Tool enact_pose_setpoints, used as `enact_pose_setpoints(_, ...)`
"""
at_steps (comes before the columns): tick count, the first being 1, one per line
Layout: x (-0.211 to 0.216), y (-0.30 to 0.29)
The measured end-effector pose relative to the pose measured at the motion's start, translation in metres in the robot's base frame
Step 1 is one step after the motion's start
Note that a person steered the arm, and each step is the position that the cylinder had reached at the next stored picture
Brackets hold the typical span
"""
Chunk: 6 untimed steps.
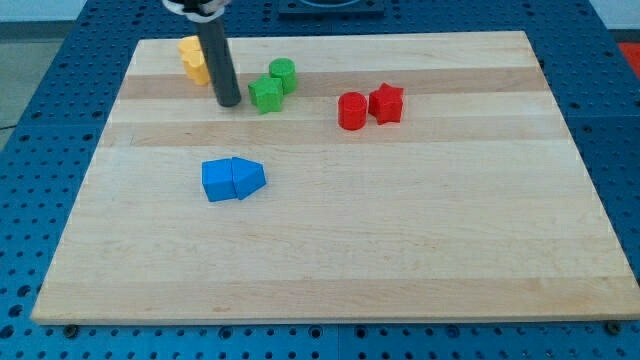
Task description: Push the green circle into the green star
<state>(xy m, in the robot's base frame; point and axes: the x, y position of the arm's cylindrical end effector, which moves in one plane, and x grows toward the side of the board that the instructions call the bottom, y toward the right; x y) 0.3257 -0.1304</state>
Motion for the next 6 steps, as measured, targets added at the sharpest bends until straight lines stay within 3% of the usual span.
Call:
enact_pose_setpoints(3, -0.006, 0.063)
enact_pose_setpoints(5, -0.082, 0.031)
enact_pose_setpoints(6, -0.086, 0.045)
